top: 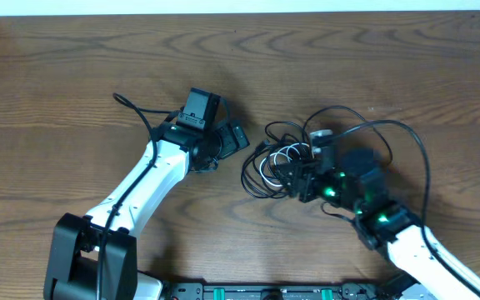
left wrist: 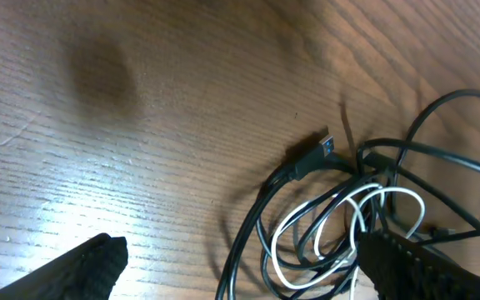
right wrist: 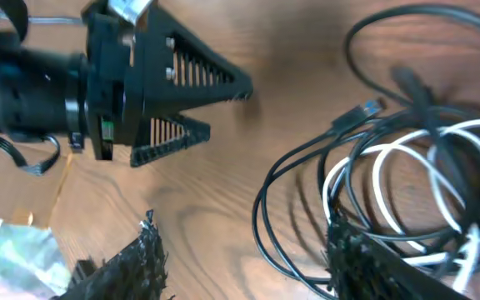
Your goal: Untangle cables
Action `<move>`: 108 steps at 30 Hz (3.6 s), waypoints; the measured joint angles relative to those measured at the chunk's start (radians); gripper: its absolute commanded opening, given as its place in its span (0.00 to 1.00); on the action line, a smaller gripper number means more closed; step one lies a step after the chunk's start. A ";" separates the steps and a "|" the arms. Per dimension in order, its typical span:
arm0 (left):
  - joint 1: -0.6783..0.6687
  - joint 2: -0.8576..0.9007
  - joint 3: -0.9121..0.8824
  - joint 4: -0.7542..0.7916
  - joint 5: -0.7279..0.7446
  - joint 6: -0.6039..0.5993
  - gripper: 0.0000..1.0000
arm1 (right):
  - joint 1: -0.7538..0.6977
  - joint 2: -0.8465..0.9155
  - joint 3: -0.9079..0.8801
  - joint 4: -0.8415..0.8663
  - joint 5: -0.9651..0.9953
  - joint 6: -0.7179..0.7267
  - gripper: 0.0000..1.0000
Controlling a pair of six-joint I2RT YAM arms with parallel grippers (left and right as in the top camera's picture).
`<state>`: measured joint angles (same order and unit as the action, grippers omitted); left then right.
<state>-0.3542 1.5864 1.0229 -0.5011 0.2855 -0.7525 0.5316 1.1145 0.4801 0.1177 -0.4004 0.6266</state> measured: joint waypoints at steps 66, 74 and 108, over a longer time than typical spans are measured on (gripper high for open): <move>0.000 0.000 0.000 -0.031 0.000 -0.006 0.95 | 0.084 0.614 0.241 -0.023 0.371 0.055 0.18; 0.000 0.000 0.000 -0.036 0.000 -0.006 0.95 | 0.096 0.615 0.241 -0.032 0.382 0.062 0.18; 0.000 0.000 0.000 -0.077 0.001 -0.006 0.96 | -0.174 0.294 0.453 -0.318 -0.224 -0.061 0.01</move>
<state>-0.3542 1.5864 1.0229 -0.5777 0.2863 -0.7589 0.3573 1.4090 0.9333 -0.2005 -0.6239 0.5659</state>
